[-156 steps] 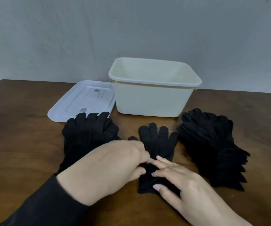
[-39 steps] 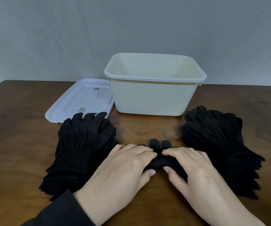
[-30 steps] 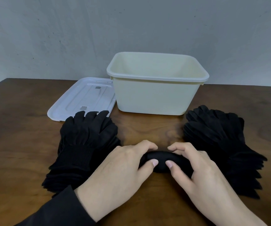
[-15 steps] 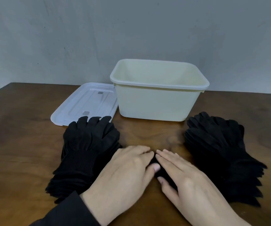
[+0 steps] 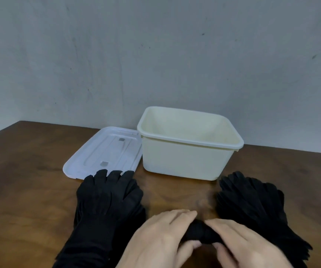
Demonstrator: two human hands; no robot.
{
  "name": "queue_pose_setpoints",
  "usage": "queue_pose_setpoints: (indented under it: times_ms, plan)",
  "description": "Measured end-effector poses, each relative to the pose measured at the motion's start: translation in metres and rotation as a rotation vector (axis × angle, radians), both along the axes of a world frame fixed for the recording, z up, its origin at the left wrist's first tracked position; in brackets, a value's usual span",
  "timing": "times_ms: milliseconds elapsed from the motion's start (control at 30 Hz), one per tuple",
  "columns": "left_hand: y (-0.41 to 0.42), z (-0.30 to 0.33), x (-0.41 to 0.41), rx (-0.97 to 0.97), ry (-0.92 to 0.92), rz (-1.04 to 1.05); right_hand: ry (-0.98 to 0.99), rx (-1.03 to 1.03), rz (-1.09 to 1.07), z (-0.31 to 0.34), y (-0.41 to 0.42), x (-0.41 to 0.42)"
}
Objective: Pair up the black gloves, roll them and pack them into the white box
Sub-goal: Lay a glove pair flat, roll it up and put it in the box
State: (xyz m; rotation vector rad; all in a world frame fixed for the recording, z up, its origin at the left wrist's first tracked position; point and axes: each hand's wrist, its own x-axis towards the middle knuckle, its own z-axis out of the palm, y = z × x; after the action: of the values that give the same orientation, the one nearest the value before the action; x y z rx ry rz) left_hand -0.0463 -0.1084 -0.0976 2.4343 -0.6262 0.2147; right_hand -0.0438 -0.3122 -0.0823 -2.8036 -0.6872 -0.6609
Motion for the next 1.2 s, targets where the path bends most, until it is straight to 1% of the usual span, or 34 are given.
queue_pose_setpoints:
  times_ms: [33, 67, 100, 200, 267, 333, 467, 633, 767, 900, 1067, 1200]
  plan:
    - [0.001, 0.004, 0.0, -0.072, 0.002, 0.038, 0.008, -0.053, -0.058, 0.01, -0.011, 0.006]
    - [0.002, 0.004, 0.0, -0.143, -0.012, 0.097, 0.0, -0.073, -0.084, 0.023, -0.025, 0.014]
    - [0.001, 0.007, -0.001, -0.216, 0.015, 0.15, 0.015, -0.064, -0.105, 0.04, -0.037, 0.018]
    - [-0.007, 0.004, 0.006, -0.372, 0.077, 0.269, 0.036, 0.119, -0.077, 0.097, -0.056, 0.018]
    - [-0.017, 0.002, 0.014, -0.406, 0.159, 0.352, 0.01, 0.195, -0.096, 0.132, -0.049, 0.028]
    - [-0.029, -0.001, 0.024, -0.41, 0.197, 0.419, 0.001, 0.205, -0.083, 0.152, -0.032, 0.053]
    - [-0.039, 0.004, 0.042, -0.419, 0.237, 0.461, 0.089, 0.151, -0.07, 0.172, 0.003, 0.124]
    - [-0.032, 0.002, 0.05, -0.422, 0.298, 0.402, 0.205, -0.067, -0.077, 0.158, 0.031, 0.21]
    - [-0.03, -0.002, 0.059, -0.486, 0.353, 0.44, 0.329, -0.233, -0.05, 0.139, 0.057, 0.249]
    - [-0.029, -0.003, 0.061, -0.488, 0.357, 0.458, 0.412, -0.365, -0.007, 0.122, 0.091, 0.27]
    - [-0.029, -0.003, 0.063, -0.445, 0.357, 0.45, 0.526, -0.497, -0.015, 0.102, 0.127, 0.289]
    - [-0.029, -0.003, 0.066, -0.394, 0.345, 0.429, 0.558, -0.62, 0.03, 0.081, 0.141, 0.291]
